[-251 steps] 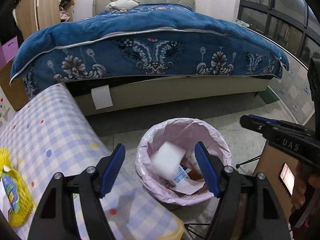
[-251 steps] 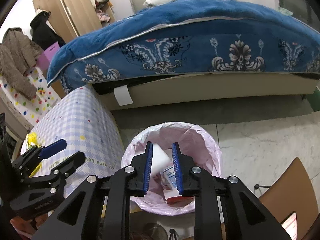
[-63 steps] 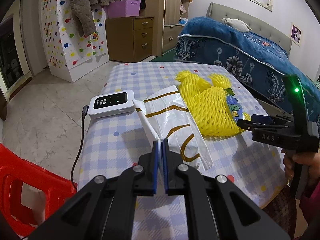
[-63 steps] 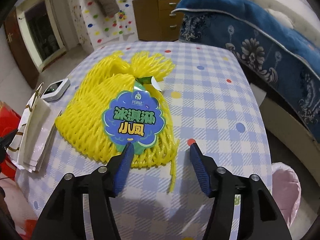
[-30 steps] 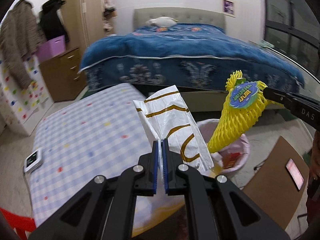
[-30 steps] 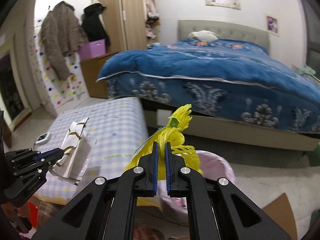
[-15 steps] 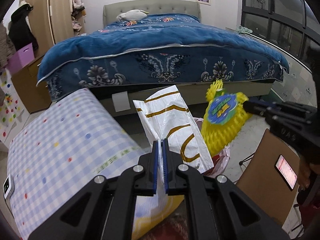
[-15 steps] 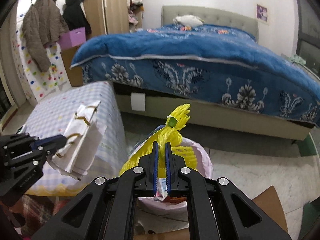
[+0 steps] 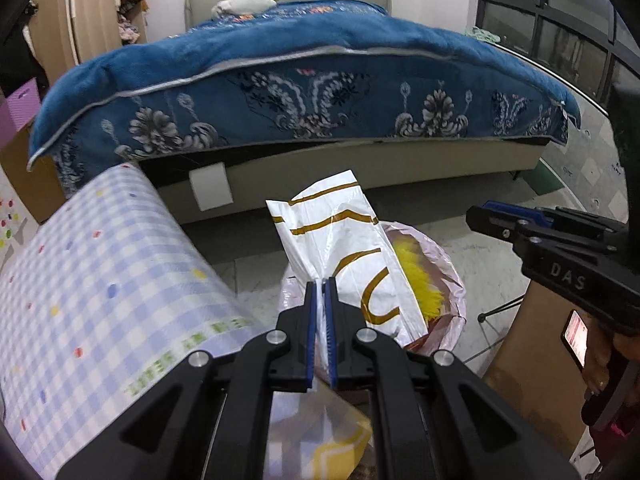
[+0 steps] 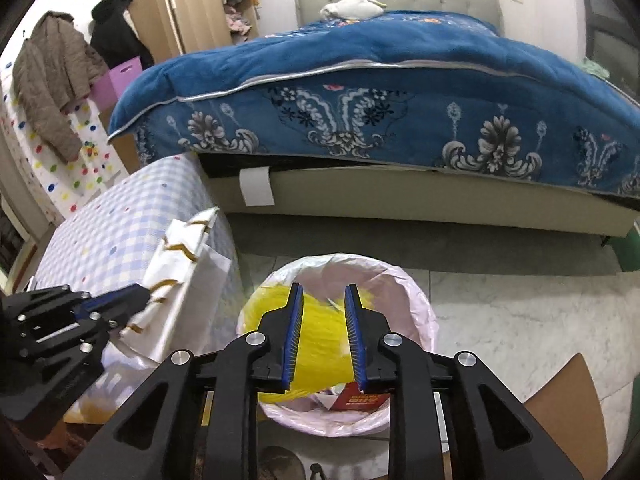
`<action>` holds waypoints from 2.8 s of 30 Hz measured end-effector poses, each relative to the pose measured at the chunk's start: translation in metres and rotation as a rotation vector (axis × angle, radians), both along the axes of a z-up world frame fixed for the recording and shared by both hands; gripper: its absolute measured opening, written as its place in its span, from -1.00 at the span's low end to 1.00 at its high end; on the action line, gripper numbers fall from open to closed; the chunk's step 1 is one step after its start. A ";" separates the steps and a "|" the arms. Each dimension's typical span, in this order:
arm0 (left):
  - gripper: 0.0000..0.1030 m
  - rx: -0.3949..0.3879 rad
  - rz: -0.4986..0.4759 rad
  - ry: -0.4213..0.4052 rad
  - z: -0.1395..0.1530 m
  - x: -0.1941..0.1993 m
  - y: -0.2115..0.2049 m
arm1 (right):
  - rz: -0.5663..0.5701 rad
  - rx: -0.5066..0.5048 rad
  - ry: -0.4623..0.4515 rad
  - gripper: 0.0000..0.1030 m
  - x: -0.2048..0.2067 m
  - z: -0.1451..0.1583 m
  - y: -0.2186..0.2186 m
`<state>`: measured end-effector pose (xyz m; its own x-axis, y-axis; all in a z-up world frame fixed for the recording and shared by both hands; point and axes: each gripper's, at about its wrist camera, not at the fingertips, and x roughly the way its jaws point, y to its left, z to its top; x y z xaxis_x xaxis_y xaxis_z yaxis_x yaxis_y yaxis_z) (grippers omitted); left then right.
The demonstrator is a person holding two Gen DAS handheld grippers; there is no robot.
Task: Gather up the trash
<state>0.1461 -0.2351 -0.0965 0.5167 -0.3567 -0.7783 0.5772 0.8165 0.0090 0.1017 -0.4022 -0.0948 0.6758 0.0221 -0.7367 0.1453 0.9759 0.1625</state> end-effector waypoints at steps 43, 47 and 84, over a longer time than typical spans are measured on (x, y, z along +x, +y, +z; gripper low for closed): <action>0.87 0.032 0.389 -0.120 0.102 -0.114 0.178 | 0.059 0.031 -0.147 0.80 -0.132 0.144 0.094; 0.87 0.021 0.510 -0.125 0.112 -0.134 0.226 | 0.122 -0.012 -0.140 0.80 -0.143 0.152 0.126; 0.87 0.011 0.782 -0.153 0.140 -0.192 0.337 | 0.436 -0.023 -0.187 0.80 -0.130 0.169 0.245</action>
